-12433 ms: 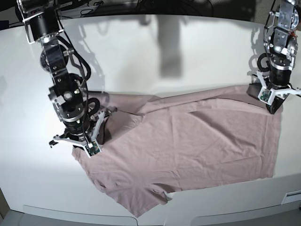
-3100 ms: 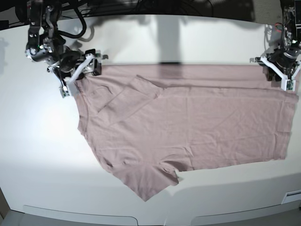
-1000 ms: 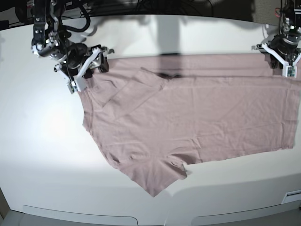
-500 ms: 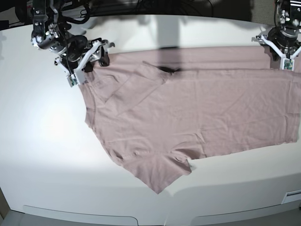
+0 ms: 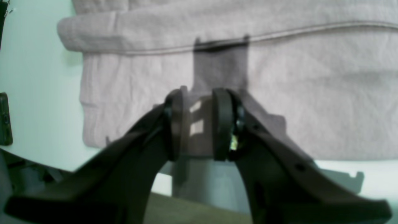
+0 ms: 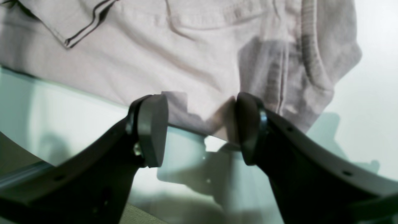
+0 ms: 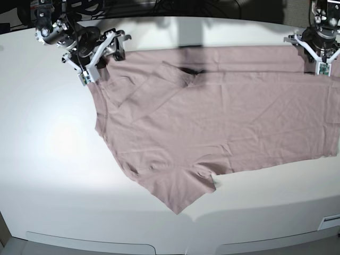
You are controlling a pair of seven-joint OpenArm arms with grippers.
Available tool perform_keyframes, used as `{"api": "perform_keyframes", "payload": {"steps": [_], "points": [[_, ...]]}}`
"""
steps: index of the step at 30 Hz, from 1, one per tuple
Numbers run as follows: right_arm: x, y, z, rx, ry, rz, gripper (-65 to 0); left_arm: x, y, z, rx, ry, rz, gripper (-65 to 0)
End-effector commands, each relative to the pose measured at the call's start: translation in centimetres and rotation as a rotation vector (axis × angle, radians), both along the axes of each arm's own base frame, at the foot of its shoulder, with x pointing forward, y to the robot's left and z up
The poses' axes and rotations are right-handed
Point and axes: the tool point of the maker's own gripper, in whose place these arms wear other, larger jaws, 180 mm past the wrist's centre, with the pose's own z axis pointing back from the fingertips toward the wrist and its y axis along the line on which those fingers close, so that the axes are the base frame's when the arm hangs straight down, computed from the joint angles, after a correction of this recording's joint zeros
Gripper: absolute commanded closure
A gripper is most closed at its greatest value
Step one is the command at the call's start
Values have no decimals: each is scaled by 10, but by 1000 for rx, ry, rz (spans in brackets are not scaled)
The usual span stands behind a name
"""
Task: Fold the T-shirt properly
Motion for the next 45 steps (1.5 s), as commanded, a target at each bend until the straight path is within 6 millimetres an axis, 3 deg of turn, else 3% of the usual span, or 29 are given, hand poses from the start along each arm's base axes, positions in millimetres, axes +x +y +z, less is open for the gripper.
{"api": "perform_keyframes", "payload": {"steps": [1,12,20,26,31,39,45], "points": [[-3,-3,1,-15,12,9,-338,-21,-1,-9,-7,85,1,-161],[-31,-3,-7,-14,78,11,-338,2,-2,-1,-9,13,-6,-161],[-36,2,-3,7,82,14,-338,9,3,2,29,5,-23,-161],[-11,8,18,6,-12,36,-338,9,4,2,45,6,-30,-161],[1,8,23,-2,-36,39,-338,12,5,6,57,16,-30,-161],[4,9,25,3,-51,39,-338,30,15,31,168,-46,-57,-161],[25,12,41,3,-121,48,-338,50,9,61,193,-118,-102,-161]]}}
